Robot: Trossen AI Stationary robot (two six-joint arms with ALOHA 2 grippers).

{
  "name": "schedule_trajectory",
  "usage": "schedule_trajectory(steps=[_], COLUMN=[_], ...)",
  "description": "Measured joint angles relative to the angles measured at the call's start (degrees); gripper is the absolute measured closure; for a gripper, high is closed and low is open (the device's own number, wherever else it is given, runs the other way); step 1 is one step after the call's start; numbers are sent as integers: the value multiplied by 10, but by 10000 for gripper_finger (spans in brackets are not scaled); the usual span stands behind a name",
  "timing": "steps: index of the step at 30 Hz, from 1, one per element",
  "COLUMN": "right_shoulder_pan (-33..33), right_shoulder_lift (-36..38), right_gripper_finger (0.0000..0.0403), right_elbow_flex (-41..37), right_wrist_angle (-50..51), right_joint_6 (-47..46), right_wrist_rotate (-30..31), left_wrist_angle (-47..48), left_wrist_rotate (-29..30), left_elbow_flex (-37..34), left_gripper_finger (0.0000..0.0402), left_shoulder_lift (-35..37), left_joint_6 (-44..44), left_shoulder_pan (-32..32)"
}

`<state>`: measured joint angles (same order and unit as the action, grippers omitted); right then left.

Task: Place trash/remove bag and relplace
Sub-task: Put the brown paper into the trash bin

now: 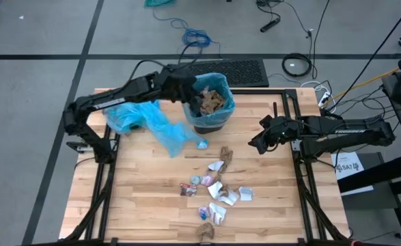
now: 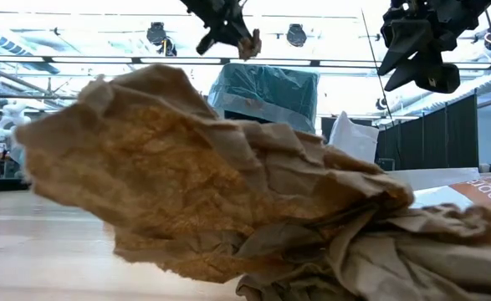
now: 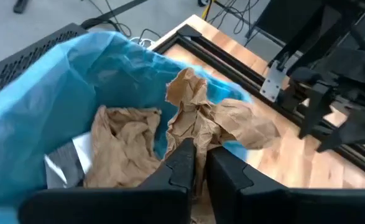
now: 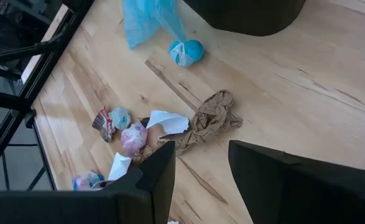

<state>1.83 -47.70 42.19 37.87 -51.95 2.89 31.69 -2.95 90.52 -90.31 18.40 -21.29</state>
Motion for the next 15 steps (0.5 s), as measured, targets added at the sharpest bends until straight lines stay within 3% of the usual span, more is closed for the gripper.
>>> schedule_trajectory(steps=[6,15], right_shoulder_pan=[0,0], right_shoulder_lift=[0,0], right_gripper_finger=[261,261], right_elbow_flex=[0,0], right_wrist_angle=[0,-4], right_joint_6=[-1,-1], right_wrist_rotate=[0,0], left_wrist_angle=[2,4], left_wrist_rotate=[-65,-71], left_elbow_flex=[0,0], left_gripper_finger=[318,262], left_shoulder_lift=[-17,-20], left_joint_6=[-56,-83], left_shoulder_pan=[-35,-58])
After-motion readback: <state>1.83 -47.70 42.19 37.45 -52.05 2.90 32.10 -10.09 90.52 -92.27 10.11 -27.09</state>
